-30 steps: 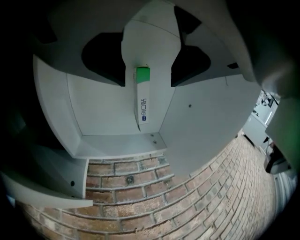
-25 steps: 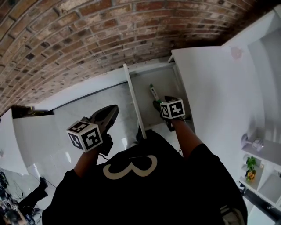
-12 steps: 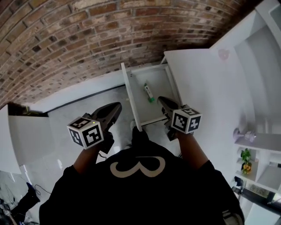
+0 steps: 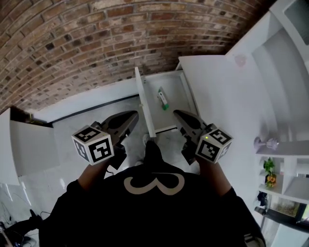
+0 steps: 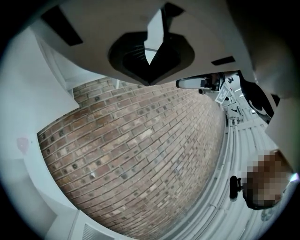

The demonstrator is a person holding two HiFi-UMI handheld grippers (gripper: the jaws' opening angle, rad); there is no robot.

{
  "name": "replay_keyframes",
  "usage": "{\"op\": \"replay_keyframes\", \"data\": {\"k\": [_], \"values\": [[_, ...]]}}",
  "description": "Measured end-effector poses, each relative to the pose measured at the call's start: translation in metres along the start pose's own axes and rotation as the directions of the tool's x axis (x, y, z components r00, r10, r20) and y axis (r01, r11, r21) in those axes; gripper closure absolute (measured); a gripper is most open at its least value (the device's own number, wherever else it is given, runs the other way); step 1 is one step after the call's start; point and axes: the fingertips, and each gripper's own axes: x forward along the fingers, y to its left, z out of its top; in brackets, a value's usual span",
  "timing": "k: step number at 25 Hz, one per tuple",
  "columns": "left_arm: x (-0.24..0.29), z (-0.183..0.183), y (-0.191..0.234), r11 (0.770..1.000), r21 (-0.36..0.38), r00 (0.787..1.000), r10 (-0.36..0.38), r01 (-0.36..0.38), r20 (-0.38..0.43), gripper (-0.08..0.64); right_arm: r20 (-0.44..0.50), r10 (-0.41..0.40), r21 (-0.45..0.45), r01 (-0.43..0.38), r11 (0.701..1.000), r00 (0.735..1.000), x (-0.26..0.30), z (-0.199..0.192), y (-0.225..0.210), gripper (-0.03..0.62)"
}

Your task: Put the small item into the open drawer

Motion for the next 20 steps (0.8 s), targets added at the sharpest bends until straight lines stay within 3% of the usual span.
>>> {"op": "replay_keyframes", "data": {"k": [7, 20], "values": [[-0.008, -0.005, -0.027, 0.998, 0.046, 0.999, -0.033, 0.034, -0.022, 0.558, 0.018, 0.020, -0.089, -0.018, 0.996, 1.000, -0.016, -0.003, 0.023, 0.584], [-0.027, -0.006, -0.043, 0.996, 0.084, 0.999, -0.032, 0.033, -0.010, 0.558, 0.014, 0.028, -0.138, -0.025, 0.990, 1.000, -0.023, -0.008, 0.046, 0.584]]}}
